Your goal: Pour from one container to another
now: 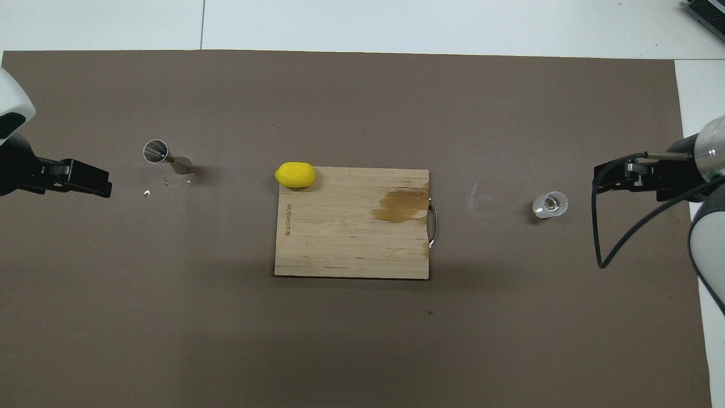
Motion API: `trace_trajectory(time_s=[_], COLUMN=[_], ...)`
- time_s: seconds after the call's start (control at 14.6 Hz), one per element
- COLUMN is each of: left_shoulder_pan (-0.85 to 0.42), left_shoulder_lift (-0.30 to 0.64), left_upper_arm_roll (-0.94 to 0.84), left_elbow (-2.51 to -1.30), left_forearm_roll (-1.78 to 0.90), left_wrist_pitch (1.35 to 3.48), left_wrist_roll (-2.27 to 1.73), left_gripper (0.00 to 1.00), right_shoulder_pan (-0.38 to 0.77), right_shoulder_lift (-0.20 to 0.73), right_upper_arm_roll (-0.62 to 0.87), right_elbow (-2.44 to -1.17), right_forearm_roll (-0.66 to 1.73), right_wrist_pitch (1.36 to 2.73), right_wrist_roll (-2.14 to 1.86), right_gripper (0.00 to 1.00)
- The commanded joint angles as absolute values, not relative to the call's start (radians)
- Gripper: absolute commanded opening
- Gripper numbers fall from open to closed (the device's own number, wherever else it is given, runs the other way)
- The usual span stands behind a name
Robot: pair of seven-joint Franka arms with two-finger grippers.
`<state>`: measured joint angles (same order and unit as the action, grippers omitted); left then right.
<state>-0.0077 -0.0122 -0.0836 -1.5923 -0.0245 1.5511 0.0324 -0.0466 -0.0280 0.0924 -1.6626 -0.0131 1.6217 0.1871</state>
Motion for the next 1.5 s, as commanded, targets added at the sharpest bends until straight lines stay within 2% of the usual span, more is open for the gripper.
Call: trace_trajectory(time_s=[0.0,0.55,0.89,1.03,1.23,1.44], left_shoulder_pan=[-0.014,-0.017,-0.02,-0.003,0.055,0.115], left_shoulder_lift=[-0.009,-0.015,-0.043,-0.015,-0.005,0.017], left_upper_arm_roll=[-0.078,-0.078,-0.078,-0.074,-0.067,-0.067], left_elbow=[-1.58,-1.608,-1.706,-1.713,-1.788,-1.857], left_forearm_roll=[-0.017,-0.018,-0.034,-0.095,-0.196,-0.317], left_wrist_pitch=[1.531,1.592,1.678,1.664,1.661,1.722], left_wrist_roll=[0.043,0.038,0.028,0.011,-0.037,-0.245], left_gripper=[1.0,1.0,1.0,1.0,1.0,1.0], right_shoulder_pan=[-0.058,-0.058,-0.058,-0.058,-0.058,-0.058], right_shoulder_lift=[-0.037,-0.037,-0.037,-0.037,-0.037,-0.037], right_upper_arm_roll=[0.097,0.097,0.097,0.097,0.097,0.097], right_elbow=[-1.677,-1.677,-1.677,-1.677,-1.677,-1.677], right_forearm_roll=[0.008,0.008,0.008,0.008,0.008,0.008], right_wrist_pitch=[1.631,1.631,1.631,1.631,1.631,1.631], right_wrist_roll=[0.193,0.193,0.193,0.193,0.193,0.193], right_gripper=[1.0,1.0,1.0,1.0,1.0,1.0])
